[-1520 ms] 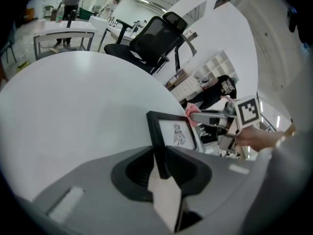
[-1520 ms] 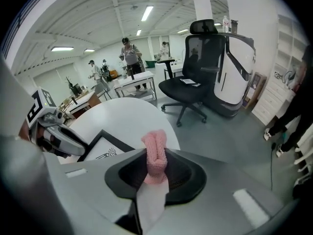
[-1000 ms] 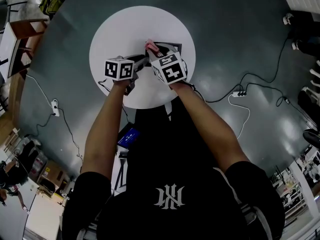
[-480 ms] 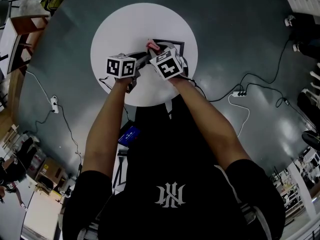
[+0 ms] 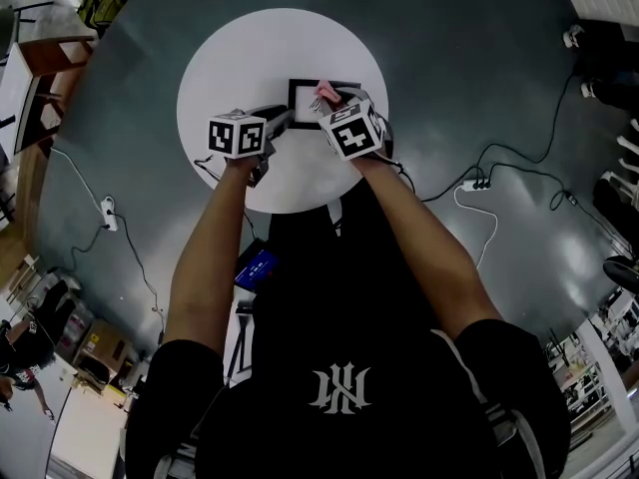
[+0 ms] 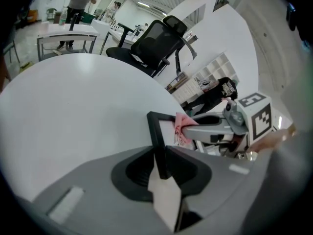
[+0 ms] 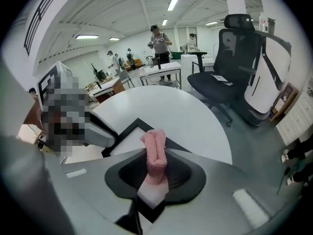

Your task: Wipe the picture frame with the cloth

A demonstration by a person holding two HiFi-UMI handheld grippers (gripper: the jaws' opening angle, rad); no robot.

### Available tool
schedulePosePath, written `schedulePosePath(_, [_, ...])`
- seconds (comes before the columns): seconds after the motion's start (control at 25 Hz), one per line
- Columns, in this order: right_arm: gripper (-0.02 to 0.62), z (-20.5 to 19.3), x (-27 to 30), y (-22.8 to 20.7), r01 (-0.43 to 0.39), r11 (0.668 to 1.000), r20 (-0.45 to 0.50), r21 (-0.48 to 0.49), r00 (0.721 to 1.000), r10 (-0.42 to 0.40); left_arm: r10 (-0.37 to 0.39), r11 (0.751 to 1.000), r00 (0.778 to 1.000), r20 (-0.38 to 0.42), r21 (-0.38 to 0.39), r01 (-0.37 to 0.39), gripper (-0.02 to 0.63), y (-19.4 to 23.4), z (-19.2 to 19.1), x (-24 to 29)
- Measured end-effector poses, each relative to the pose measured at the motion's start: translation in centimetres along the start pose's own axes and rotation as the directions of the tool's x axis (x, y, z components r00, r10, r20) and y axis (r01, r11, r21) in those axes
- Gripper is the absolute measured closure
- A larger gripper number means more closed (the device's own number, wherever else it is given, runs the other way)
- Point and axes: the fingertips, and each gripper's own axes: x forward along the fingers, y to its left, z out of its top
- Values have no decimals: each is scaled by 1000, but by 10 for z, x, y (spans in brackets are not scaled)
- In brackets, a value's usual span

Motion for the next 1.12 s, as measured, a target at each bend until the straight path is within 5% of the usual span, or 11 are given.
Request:
schedulePosePath(0.96, [512,-27,-41,-50,150,989,-70,-15,986,-150,48,999,999,17,-13,-48,529,5,-2,-7])
schedulePosePath(1.12, [512,-5,-58,-45,110,991,39,75,993,-113,39,999,999,18,-6,-39,529,1,-2,-7])
